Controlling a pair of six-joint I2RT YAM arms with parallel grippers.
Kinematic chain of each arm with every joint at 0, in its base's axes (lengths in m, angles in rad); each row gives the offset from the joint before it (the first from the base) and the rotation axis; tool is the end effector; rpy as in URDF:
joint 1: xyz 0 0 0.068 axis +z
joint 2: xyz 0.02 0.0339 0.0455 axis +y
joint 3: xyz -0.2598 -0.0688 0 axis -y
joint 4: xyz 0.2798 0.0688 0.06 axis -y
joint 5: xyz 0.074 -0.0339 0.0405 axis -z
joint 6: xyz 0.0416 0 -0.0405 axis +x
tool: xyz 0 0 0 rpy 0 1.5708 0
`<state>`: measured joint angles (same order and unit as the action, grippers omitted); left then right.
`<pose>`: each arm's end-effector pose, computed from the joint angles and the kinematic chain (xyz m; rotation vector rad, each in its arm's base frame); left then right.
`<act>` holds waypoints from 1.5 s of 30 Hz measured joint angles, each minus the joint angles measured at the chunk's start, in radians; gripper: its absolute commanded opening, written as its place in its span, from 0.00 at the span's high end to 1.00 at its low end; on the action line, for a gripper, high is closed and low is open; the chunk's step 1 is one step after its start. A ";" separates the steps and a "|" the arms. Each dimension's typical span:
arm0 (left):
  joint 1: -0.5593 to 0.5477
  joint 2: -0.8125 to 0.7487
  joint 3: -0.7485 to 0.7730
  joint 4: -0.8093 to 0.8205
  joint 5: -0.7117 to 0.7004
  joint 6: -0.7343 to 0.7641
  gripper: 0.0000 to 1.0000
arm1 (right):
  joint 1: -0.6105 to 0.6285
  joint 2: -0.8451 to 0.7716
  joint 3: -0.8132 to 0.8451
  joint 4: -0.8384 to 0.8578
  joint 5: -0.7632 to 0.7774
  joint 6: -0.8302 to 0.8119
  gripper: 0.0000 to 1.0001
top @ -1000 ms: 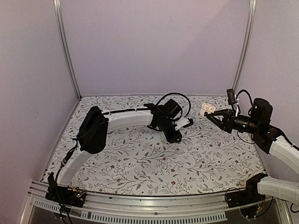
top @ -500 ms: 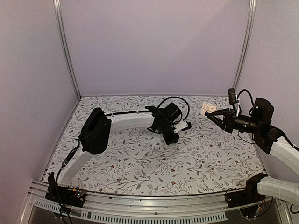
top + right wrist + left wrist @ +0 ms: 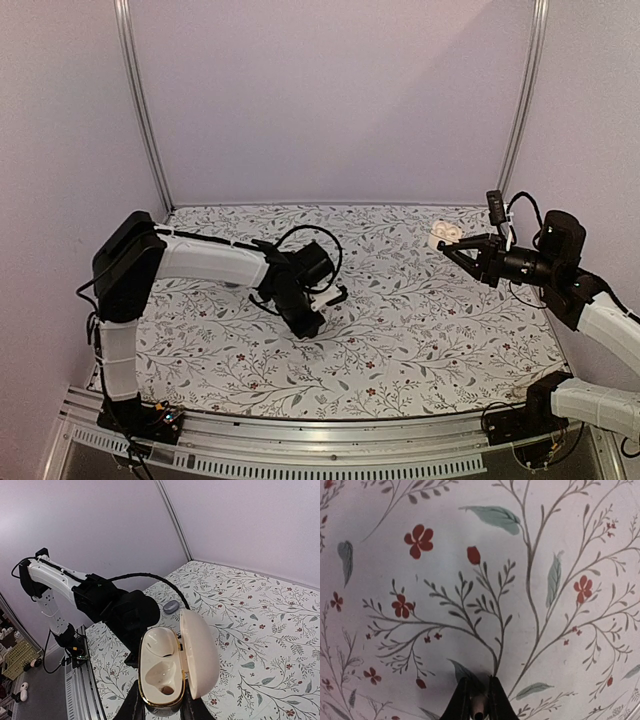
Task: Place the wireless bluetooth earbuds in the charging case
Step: Move the right earbud to the center of the board, then pick up the right earbud from the center of the board.
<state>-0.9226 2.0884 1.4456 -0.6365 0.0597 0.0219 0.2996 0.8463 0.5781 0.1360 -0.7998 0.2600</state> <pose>0.2647 -0.3536 0.1089 1.3275 2.5710 -0.2627 0.2163 0.0980 0.2782 -0.6527 1.6614 1.0849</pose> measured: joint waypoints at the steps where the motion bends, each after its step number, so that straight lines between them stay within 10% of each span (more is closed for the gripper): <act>1: 0.000 -0.037 -0.053 0.001 0.002 -0.024 0.90 | 0.000 0.000 0.000 0.000 -0.001 -0.002 1.00; 10: -0.008 -0.220 -0.308 0.032 0.019 -0.198 0.74 | 0.000 0.033 0.000 0.012 -0.031 -0.009 1.00; 45: -0.095 -0.156 -0.139 -0.239 -0.308 -0.170 0.61 | 0.000 0.053 0.000 0.021 -0.071 -0.018 1.00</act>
<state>-1.0176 1.9320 1.3067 -0.8753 -0.2481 -0.1482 0.2996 0.8989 0.5781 0.1570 -0.8711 0.2417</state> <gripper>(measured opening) 0.431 0.198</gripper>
